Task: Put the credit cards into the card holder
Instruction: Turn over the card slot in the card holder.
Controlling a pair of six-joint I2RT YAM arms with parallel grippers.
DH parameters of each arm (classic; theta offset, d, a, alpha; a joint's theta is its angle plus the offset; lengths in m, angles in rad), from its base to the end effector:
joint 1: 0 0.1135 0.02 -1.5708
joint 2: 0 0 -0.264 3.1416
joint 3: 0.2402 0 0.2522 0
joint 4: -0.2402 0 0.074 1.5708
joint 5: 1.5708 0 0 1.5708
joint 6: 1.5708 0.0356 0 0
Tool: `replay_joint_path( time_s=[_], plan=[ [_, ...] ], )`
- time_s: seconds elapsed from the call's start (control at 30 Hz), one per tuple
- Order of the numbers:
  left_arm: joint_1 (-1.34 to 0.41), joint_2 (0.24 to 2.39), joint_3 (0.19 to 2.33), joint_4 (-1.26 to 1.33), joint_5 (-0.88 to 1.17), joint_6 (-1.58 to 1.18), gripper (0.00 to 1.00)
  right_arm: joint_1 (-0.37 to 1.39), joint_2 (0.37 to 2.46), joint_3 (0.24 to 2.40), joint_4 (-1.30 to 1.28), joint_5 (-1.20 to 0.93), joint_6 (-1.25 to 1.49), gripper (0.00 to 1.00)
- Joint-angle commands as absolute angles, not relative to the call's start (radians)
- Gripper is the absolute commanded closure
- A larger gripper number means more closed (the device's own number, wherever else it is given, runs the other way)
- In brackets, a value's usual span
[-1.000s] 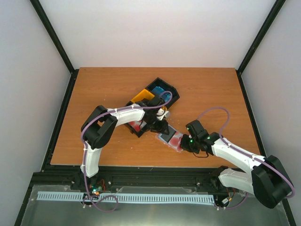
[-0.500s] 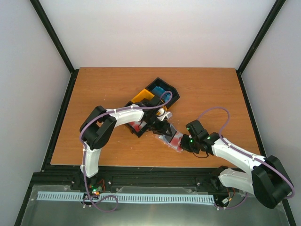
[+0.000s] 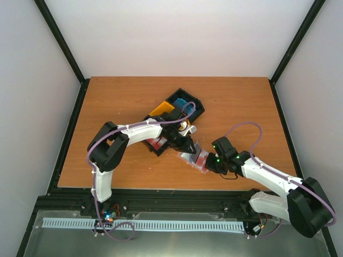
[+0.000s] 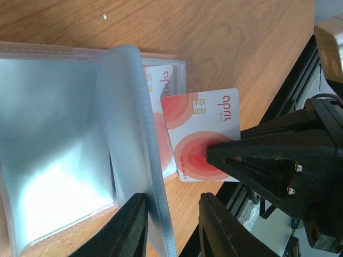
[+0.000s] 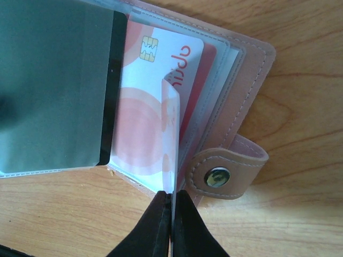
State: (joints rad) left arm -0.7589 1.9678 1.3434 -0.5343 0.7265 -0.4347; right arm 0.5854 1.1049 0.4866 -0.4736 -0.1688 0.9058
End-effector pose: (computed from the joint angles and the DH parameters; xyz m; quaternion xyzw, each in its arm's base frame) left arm 0.2712 -0.2898 0.1703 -0.2194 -0.8912 0.3952 0.0373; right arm 0.1518 0.1078 0.1594 0.1347 0.9588 0.2205 0.1181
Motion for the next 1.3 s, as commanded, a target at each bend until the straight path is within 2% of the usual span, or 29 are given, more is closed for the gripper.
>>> replay_joint_path(
  time_s=[0.0,0.3,0.63,1.27],
  plan=[
    [-0.761,1.929,1.35,-0.509,0.731,-0.428,0.73,0.592,1.102,0.463,-0.502,-0.12,0.915,0.97],
    [-0.761,1.93,1.362,-0.519,0.698,-0.416,0.87,0.592,1.093,0.474,-0.487,-0.136,0.888,0.97],
    [-0.76,1.937,1.364,-0.533,0.653,-0.405,0.97,0.592,0.944,0.532,-0.479,-0.073,0.83,0.97],
    [-0.761,1.954,1.349,-0.518,0.762,-0.423,0.99,0.596,1.144,0.446,-0.166,-0.117,0.891,0.97]
  ],
)
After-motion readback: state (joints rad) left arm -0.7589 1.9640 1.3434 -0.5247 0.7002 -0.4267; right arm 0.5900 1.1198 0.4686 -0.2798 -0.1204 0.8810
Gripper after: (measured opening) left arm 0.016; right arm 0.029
